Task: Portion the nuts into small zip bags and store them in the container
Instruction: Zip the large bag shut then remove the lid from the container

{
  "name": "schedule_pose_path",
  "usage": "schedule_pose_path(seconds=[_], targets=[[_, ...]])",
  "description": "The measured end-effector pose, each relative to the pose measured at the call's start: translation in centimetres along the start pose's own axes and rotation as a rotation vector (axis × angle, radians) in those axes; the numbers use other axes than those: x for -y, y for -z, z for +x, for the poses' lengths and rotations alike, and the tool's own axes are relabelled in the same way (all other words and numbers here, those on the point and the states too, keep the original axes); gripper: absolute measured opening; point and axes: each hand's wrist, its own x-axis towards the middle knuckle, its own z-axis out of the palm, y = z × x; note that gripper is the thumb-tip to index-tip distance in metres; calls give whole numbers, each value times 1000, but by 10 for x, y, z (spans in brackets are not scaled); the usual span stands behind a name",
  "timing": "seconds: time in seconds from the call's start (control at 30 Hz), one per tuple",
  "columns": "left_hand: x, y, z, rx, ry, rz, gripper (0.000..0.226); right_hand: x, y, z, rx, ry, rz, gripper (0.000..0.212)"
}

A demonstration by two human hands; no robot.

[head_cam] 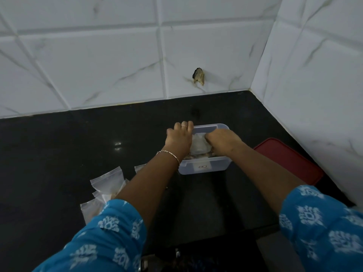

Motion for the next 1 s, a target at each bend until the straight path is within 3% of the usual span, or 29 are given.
schedule_pose_path(seconds=[0.1,0.2,0.33,0.5,0.6,0.7,0.83,1.0], targets=[[-5,-4,1,42,25,185,97,0,-1,1,2,10,-33,39],[-6,-7,3,38,25,198,96,1,-1,2,-6,19,-75,41],[-4,-8,1,-22,-14,126,85,1,-1,0,24,22,-65,49],[7,-1,1,37,-96,-98,92,5,9,-5,77,-2,-10,43],[20,11,10,173,-111,-402,74,7,18,-11,144,-44,27,39],[36,18,19,184,-14,-624,49,7,19,-20,65,-45,-20,34],[45,14,17,237,166,-723,33,3,20,-33,-173,-36,-58,32],[39,4,17,189,301,-779,26,7,16,-31,-68,-68,-19,35]])
